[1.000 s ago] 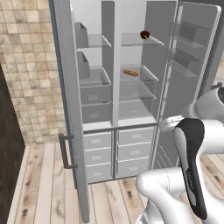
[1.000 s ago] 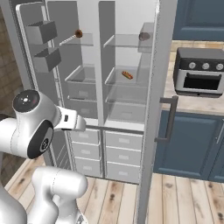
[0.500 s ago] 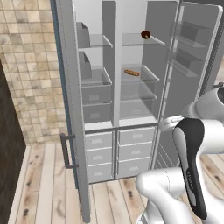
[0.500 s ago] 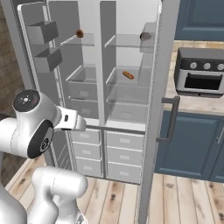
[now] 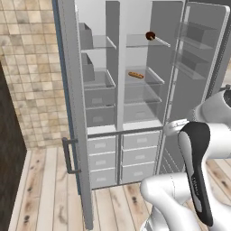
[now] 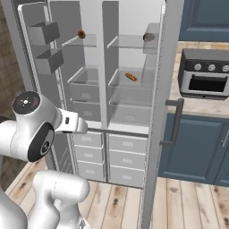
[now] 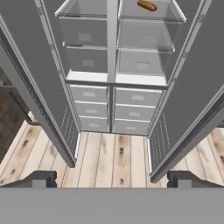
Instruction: Pick up the frozen steak from the freezer, place it on any shelf in the fridge, and close the fridge and freezer doors when done.
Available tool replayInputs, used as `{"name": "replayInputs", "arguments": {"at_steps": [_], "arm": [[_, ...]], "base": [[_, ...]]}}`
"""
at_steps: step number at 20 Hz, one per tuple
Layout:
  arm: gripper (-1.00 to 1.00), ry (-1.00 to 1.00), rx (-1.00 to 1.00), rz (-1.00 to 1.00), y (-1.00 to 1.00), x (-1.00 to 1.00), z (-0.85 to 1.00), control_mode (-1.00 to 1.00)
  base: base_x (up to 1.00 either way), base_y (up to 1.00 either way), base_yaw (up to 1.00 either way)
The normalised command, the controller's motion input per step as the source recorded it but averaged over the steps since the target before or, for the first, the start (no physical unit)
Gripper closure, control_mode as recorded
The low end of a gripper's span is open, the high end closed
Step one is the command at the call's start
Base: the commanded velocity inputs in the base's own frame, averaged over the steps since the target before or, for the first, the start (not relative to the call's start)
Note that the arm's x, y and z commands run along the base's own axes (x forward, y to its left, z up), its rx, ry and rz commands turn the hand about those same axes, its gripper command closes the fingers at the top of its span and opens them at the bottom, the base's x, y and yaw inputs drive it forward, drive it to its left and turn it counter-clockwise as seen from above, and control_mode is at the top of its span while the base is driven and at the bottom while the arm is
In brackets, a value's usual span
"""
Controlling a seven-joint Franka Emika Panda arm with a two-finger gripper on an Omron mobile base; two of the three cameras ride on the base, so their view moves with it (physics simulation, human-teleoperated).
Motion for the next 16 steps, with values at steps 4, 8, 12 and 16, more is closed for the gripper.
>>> {"name": "replayInputs", "arguments": {"at_steps": [4, 8, 12, 16], "arm": [[-1.00, 0.00, 0.00, 0.00, 0.02, -0.05, 0.00, -1.00], [-1.00, -0.15, 0.00, 0.02, 0.65, -0.41, 0.08, -1.00], [-1.00, -0.32, 0.00, 0.00, 1.00, -0.88, 0.14, -1.00], [-1.00, -0.32, 0.02, -0.02, 1.00, -0.99, 0.04, -1.00]], "base": [[0.00, 0.00, 0.00], [0.00, 0.00, 0.00], [0.00, 0.00, 0.00], [0.00, 0.00, 0.00]]}}
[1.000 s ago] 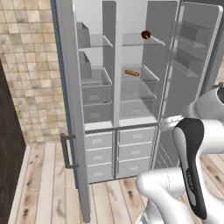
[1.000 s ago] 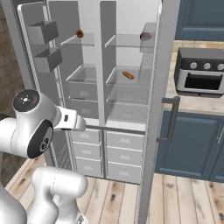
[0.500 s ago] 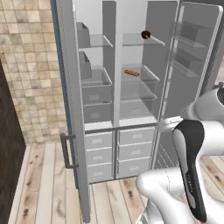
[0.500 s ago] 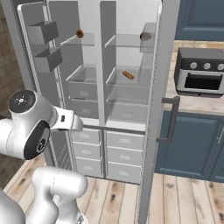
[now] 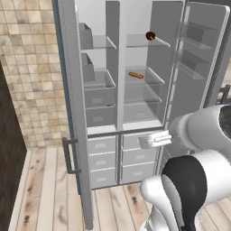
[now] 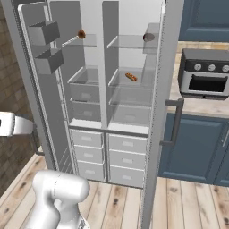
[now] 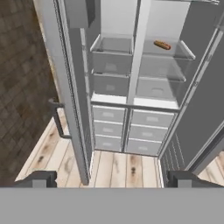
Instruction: Pick up the frozen steak from the freezer, place it on any shelf in the fridge, and close the fridge and freezer doors when done.
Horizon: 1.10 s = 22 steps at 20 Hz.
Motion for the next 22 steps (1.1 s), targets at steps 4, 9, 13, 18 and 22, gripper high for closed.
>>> {"name": "replayInputs", "arguments": {"at_steps": [4, 9, 13, 18, 22], "arm": [[-1.00, -0.26, 0.07, -0.16, 1.00, -0.72, 0.00, -1.00], [-1.00, -0.13, 0.06, -0.28, 1.00, 0.00, -0.16, -1.00], [-1.00, -0.05, 0.00, -0.35, 1.00, 0.44, -0.13, -1.00], [-1.00, -0.07, 0.00, -0.37, 1.00, 0.88, -0.09, -1.00], [-1.00, -0.07, 0.00, -0.35, 0.92, 0.98, -0.06, -1.00]], "base": [[0.00, 0.00, 0.00], [0.00, 0.00, 0.00], [0.00, 0.00, 0.00], [0.00, 0.00, 0.00], [0.00, 0.00, 0.00]]}}
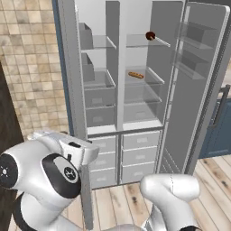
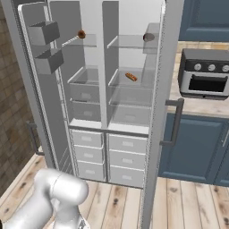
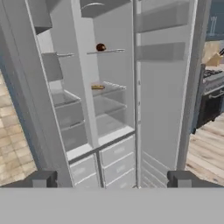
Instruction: Pick up the frozen steak from the freezer, place it on any shelf in the fridge, and close the fridge and freezer doors when done.
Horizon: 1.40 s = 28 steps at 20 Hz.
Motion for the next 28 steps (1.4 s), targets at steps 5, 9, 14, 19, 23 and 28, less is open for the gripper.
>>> {"name": "replayInputs", "arguments": {"at_steps": [5, 9, 14, 19, 23, 28], "arm": [[-1.00, -0.07, -0.03, -0.26, 0.49, 1.00, -0.14, -1.00], [-1.00, -0.06, -0.03, -0.22, 0.38, 1.00, -0.19, -1.00], [-1.00, -0.02, -0.04, -0.18, 0.26, 1.00, -0.22, -1.00], [-1.00, 0.00, -0.05, -0.02, -0.03, 1.00, -0.36, -1.00], [-1.00, -0.01, -0.02, 0.02, -0.29, 0.83, -0.24, -1.00], [-1.00, 0.00, 0.00, 0.05, -0.14, 0.70, -0.03, -1.00]], "base": [[0.00, 0.00, 0.00], [0.00, 0.00, 0.00], [0.00, 0.00, 0.00], [0.00, 0.00, 0.00], [0.00, 0.00, 0.00], [0.00, 0.00, 0.00]]}}
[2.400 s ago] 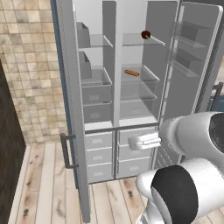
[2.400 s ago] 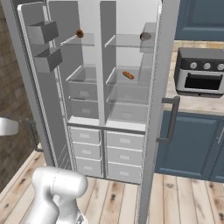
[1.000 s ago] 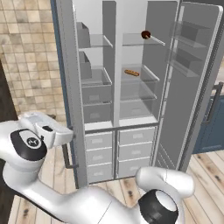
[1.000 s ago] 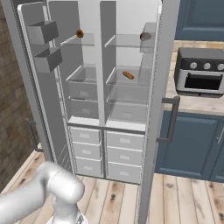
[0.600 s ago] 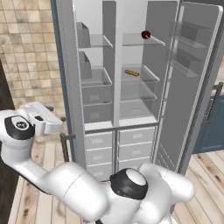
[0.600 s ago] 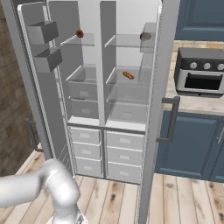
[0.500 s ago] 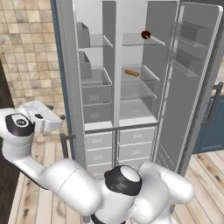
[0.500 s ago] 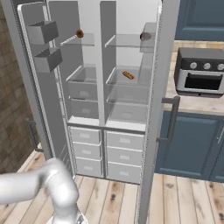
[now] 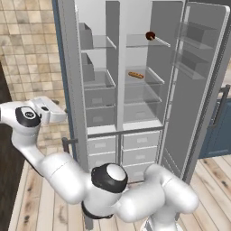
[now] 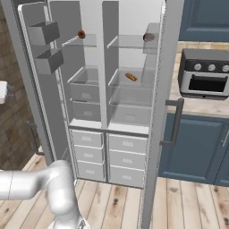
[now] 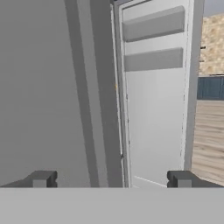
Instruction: Pick up the frozen steak from the freezer, place it on any shelf in the fridge, and close the fridge and freezer doors when done.
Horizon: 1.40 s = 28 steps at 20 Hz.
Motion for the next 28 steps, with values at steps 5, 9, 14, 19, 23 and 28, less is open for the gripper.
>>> {"name": "replayInputs", "arguments": {"at_steps": [5, 9, 14, 19, 23, 28], "arm": [[-1.00, 0.00, 0.00, 0.02, 0.00, 0.65, 0.00, -1.00], [-1.00, 0.00, 0.00, 0.10, -0.22, 0.37, -0.02, -1.00], [-1.00, 0.00, -0.01, 0.18, -0.61, 0.12, -0.03, -1.00], [-1.00, 0.00, 0.00, 0.24, -1.00, 0.00, 0.00, -1.00], [-1.00, 0.00, 0.00, 0.26, -1.00, 0.08, 0.00, -1.00], [-1.00, -0.02, 0.00, 0.23, -0.77, 0.49, 0.00, -1.00]], "base": [[0.00, 0.00, 0.00], [0.00, 0.00, 0.00], [0.00, 0.00, 0.00], [0.00, 0.00, 0.00], [0.00, 0.00, 0.00], [0.00, 0.00, 0.00]]}}
